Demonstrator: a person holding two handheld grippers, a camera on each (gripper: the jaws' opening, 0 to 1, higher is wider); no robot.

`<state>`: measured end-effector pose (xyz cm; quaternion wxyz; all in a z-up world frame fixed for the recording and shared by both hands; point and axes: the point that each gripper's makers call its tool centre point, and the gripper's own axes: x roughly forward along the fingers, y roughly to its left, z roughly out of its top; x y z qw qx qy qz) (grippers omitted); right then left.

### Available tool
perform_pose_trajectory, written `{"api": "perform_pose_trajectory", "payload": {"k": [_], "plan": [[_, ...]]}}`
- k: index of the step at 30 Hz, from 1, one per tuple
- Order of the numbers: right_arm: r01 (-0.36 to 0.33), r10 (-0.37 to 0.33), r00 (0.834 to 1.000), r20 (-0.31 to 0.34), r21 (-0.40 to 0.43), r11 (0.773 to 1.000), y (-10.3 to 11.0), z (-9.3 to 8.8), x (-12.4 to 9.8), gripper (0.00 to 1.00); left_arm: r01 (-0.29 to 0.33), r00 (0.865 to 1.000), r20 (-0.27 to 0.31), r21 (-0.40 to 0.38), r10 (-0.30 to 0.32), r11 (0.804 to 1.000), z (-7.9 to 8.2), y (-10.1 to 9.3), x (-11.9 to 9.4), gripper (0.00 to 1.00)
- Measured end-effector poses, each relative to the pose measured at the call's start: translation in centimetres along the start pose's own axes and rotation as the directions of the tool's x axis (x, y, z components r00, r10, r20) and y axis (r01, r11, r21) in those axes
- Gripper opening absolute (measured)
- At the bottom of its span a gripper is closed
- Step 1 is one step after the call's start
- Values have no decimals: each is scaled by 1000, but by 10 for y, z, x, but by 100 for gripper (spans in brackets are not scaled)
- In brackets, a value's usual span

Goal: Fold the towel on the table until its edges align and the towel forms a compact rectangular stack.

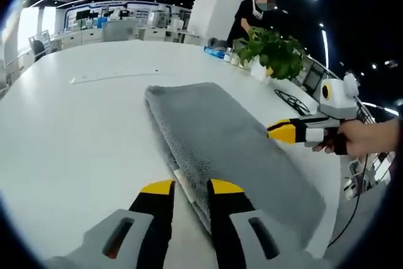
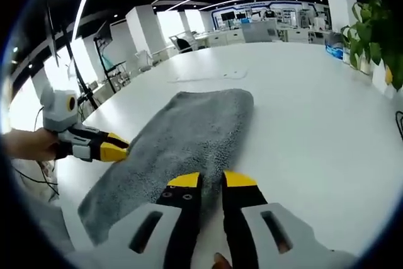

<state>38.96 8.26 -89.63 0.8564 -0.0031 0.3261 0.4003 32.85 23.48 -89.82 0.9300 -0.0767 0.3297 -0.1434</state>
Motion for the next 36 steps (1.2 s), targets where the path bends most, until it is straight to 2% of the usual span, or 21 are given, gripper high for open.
{"api": "perform_pose_trajectory", "payload": {"k": [2, 4, 7, 9, 13, 18, 24, 27, 32, 36], "plan": [[-15, 15, 1000, 4, -22, 1000, 5, 3, -4, 17, 18, 1000, 7, 23, -18, 1000, 4, -6, -2, 24], [-30, 31, 1000, 7, -42, 999, 10, 6, -9, 20, 45, 999, 0, 62, -45, 997, 6, -13, -4, 28], [-43, 44, 999, 9, -74, 996, 17, 8, -15, 22, 93, 996, -28, 145, -90, 985, 6, -29, -10, 30], [-52, 53, 999, 10, -84, 995, 22, 8, -19, 25, 125, 992, -33, 173, -121, 977, 6, -39, -12, 35], [-81, 81, 997, 1, -104, 991, 33, 9, -27, 31, 125, 992, -29, 253, -122, 959, 9, -50, -21, 47], [-98, 97, 995, -17, -146, 984, 42, 6, -38, 36, 129, 992, -29, 292, -125, 948, 7, -57, -30, 54], [-151, 141, 988, -60, -204, 967, 60, -7, -52, 38, 110, 993, -78, 358, -88, 927, -8, -61, -40, 56], [-152, 137, 988, -76, -252, 956, 69, -15, -58, 38, 121, 992, -89, 370, -95, 921, -15, -68, -45, 56], [-167, 148, 985, -91, -263, 950, 80, -23, -64, 38, 137, 989, -109, 393, -102, 909, -26, -78, -53, 58], [-182, 158, 982, -107, -284, 941, 89, -30, -69, 38, 155, 985, -130, 426, -109, 891, -34, -84, -59, 60]]}}
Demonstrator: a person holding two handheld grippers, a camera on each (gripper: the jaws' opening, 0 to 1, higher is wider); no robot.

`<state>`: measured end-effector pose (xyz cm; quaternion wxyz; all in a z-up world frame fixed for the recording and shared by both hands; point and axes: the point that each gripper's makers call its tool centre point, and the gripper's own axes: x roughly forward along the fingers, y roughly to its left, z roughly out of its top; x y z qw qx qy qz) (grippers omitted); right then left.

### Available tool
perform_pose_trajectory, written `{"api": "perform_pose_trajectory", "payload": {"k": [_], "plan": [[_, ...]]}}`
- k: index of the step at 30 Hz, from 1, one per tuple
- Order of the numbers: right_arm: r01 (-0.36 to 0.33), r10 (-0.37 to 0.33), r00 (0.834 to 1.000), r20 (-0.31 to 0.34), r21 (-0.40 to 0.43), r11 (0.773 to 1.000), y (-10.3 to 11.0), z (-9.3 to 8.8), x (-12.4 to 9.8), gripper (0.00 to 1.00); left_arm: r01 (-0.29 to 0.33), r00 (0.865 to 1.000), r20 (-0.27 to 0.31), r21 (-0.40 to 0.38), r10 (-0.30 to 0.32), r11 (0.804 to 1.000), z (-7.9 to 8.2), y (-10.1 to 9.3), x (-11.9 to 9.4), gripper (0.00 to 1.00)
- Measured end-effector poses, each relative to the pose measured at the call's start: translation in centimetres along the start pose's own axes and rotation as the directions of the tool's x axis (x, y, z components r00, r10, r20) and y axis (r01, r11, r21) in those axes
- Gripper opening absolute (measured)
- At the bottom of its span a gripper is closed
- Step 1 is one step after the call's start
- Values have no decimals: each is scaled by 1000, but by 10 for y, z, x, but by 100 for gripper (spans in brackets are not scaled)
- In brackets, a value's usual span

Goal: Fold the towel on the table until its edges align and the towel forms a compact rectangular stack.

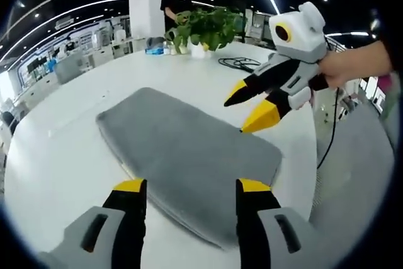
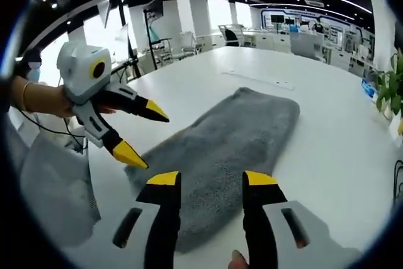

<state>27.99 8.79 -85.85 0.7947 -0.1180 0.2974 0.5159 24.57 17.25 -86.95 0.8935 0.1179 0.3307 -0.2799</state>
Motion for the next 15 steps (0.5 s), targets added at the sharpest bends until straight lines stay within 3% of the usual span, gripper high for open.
{"api": "perform_pose_trajectory", "payload": {"k": [4, 8, 15], "plan": [[-14, 14, 1000, -18, -11, 1000, 12, -7, -4, 37, 10, 1000, -1, 33, -10, 999, -1, -8, -4, 61], [-24, 22, 998, -59, -30, 999, 24, -20, -5, 37, 0, 999, -32, 44, 2, 999, -11, -13, -2, 62], [-53, 48, 994, -96, -52, 997, 40, -37, -8, 36, 47, 995, -91, 106, -37, 993, -29, -36, -1, 62]]}}
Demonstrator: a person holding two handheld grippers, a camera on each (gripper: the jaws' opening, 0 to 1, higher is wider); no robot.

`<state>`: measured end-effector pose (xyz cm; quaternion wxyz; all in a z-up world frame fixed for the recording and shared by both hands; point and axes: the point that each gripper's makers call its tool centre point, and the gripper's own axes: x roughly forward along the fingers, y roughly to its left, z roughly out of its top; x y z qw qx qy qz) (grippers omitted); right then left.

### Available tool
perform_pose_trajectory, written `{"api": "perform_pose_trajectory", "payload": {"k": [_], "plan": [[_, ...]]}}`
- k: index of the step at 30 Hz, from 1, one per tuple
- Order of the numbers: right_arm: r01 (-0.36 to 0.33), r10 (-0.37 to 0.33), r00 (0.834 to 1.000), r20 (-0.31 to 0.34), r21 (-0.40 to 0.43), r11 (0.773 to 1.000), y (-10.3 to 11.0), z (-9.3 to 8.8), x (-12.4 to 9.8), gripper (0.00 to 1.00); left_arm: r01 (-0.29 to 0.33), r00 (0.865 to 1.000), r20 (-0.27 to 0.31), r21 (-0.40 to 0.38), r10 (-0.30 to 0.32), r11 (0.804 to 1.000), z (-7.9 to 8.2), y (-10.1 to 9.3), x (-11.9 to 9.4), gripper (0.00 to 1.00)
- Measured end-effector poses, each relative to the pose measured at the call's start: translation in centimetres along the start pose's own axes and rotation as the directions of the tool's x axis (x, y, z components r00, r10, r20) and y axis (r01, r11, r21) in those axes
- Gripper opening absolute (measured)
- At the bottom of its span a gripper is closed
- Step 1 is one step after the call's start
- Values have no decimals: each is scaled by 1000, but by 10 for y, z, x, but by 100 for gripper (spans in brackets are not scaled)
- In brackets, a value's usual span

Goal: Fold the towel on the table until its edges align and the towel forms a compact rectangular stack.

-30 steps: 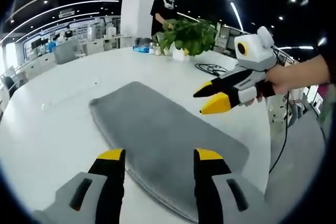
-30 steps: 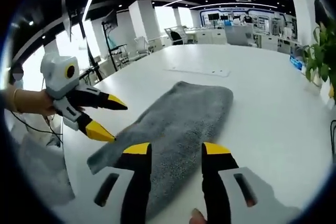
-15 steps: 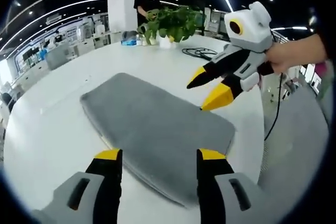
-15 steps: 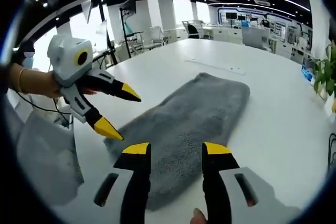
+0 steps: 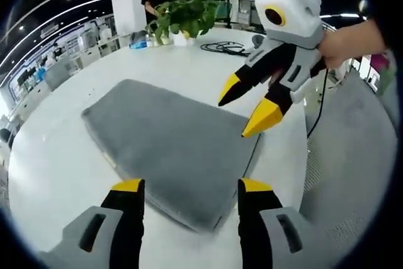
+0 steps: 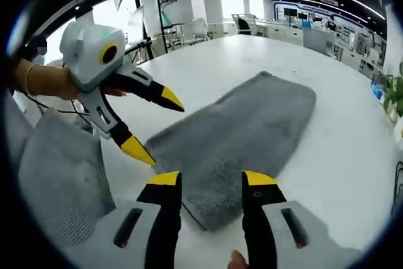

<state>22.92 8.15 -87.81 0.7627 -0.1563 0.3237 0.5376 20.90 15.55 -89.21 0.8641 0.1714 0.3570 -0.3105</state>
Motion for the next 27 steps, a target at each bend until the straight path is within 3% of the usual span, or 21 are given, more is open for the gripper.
{"api": "perform_pose_trajectory", "payload": {"k": [4, 9, 15, 27], "plan": [[-11, 11, 1000, -15, -16, 1000, 8, -7, -1, 35, 21, 1000, -10, 20, -21, 1000, -5, -10, 1, 61], [-31, 31, 999, -36, -18, 999, 18, -18, -1, 30, 57, 998, 26, 36, -58, 998, 0, -23, 2, 50], [-54, 50, 996, -69, -54, 997, 25, -28, 0, 24, 90, 996, 16, 88, -92, 992, 0, -35, 7, 37], [-68, 51, 989, -140, -121, 990, 25, -42, 10, 23, 123, 991, -71, 186, -112, 975, -10, -39, 18, 31]]}}
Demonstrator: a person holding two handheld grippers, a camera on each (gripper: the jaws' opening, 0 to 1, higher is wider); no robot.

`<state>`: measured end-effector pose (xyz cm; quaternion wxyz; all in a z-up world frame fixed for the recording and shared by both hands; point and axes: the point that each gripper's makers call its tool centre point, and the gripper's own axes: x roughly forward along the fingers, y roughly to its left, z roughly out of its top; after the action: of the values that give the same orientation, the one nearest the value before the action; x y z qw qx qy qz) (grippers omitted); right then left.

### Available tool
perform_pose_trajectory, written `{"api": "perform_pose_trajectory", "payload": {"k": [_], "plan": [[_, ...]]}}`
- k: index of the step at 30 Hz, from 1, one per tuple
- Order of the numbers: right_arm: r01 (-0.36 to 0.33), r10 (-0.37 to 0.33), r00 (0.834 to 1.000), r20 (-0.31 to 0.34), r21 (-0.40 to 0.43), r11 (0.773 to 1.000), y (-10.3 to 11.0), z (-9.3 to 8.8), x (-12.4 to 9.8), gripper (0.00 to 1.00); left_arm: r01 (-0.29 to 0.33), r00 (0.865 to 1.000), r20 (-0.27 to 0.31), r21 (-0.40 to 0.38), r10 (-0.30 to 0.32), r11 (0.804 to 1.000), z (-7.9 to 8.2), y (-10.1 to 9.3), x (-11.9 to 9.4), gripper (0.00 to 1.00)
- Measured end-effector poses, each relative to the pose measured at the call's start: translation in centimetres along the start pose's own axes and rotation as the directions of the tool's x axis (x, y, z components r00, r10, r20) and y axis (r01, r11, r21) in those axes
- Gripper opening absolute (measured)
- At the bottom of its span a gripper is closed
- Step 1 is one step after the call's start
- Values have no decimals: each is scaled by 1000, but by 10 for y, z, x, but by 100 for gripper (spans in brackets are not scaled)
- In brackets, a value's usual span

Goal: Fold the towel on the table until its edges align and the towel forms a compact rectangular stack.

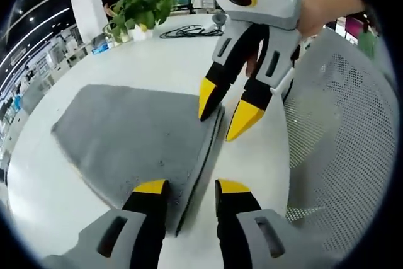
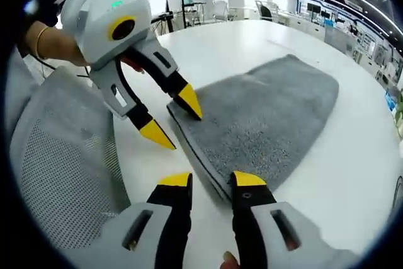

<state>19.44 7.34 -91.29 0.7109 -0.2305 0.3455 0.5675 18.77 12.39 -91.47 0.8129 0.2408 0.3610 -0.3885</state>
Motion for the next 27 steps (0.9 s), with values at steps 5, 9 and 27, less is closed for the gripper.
{"api": "perform_pose_trajectory", "payload": {"k": [5, 9, 27], "plan": [[6, -9, 999, -37, -78, 997, -1, -5, 4, 22, 5, 1000, -16, -8, -5, 1000, -2, 4, 4, 29], [18, -25, 998, -49, -123, 992, -1, -6, 6, 21, -5, 1000, -15, -19, 4, 1000, -2, 6, 5, 26], [106, -113, 994, -12, -251, 962, -8, -8, 10, 10, -47, 998, -45, 61, 50, 997, -2, 10, 7, 19]]}}
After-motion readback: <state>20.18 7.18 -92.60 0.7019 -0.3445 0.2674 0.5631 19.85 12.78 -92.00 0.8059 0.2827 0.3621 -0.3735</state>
